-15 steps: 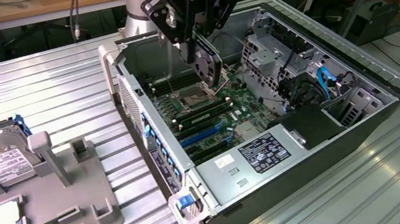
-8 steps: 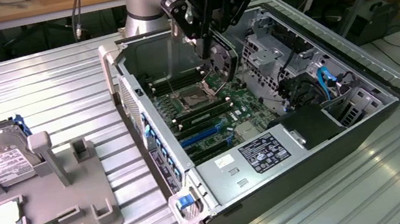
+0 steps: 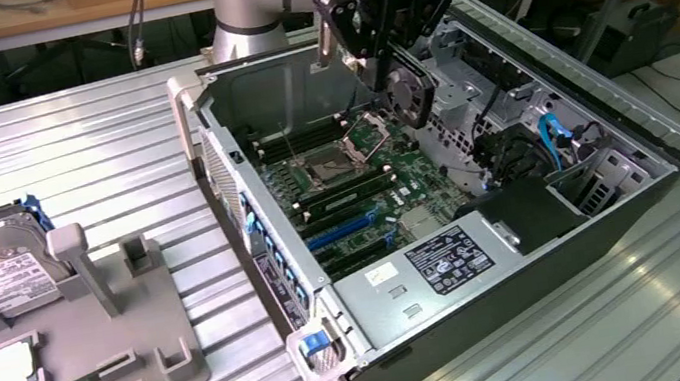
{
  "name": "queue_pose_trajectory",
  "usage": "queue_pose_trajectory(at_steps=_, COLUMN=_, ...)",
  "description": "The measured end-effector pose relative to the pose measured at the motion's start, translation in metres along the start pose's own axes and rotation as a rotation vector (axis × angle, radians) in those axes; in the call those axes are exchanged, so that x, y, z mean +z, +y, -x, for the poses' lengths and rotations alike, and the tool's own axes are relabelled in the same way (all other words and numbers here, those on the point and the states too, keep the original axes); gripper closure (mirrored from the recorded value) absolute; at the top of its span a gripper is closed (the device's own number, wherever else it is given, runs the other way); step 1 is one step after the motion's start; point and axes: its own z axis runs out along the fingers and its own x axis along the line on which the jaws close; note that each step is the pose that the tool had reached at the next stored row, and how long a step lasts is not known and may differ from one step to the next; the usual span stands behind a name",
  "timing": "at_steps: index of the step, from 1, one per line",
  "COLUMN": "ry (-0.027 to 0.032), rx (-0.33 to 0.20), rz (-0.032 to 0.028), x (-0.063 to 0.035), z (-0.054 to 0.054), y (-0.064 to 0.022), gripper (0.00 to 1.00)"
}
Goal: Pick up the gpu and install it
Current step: 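Pick up the gpu and move the gpu toward the slot, then insert the gpu into the slot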
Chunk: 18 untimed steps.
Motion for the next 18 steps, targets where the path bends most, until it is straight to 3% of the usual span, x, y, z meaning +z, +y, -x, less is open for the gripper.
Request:
queue_pose_trajectory(at_steps=3, ry=0.0, rx=0.0, rz=0.0001, x=0.0017, z=0.019, y=-0.0003, gripper=0.72)
queue_pose_trajectory(at_steps=13, ry=0.0, rx=-0.001, rz=0.0, x=0.0017, z=0.021, y=-0.0003, gripper=0.72)
queue_pose_trajectory(at_steps=15, ry=-0.0004, rx=-0.043, rz=0.001, x=0.0016, z=0.021, y=-0.0003, gripper=0.72)
queue_pose_trajectory(at_steps=16, ry=-0.0009, rx=-0.099, rz=0.0028, x=0.0017, z=0.021, y=-0.0003, gripper=0.72)
queue_pose_trajectory(at_steps=18, ry=-0.0016, rx=-0.161, rz=0.0046, x=0.0017, z=0.021, y=-0.0003, gripper=0.72)
